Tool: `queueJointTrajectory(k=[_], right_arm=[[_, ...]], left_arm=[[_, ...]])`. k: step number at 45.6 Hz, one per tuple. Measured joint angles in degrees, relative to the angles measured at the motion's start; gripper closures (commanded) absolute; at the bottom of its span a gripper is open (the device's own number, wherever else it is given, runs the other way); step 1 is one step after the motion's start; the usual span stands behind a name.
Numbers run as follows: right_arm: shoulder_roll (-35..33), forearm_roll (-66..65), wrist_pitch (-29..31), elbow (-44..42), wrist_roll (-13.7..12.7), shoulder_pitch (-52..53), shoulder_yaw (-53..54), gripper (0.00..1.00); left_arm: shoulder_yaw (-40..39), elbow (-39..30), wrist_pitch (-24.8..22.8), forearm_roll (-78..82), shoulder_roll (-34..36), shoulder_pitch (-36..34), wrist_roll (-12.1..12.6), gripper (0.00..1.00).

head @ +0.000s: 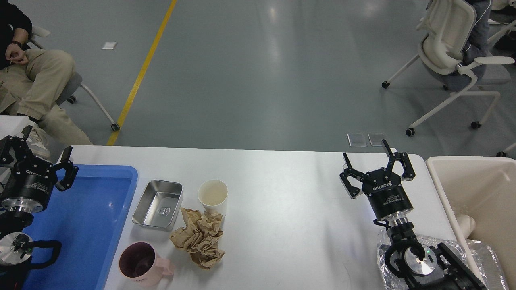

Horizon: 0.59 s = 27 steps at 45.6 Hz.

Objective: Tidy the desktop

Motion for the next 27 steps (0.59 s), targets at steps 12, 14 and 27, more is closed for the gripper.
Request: queueJointTrajectory(k=[12,14,27], right_arm=[[0.09,0.0,0.0,0.0,0.0,-0.13,0.0,0.0],[0.09,0.0,0.0,0.0,0.0,-0.13,0.0,0.0],[0.91,-0.05,0.0,0.0,-0.05,-0.13,-0.2,0.0]], left_arm=[[0.92,-0.71,0.34,0.18,0.23,0.62,-0.17,0.03],[1.89,-0.82,0.56,0.38,0.5,0.96,-0.17,0.03],[6.11,-3.78,1.16,1.58,7.39,2.76,0.12,0.03]])
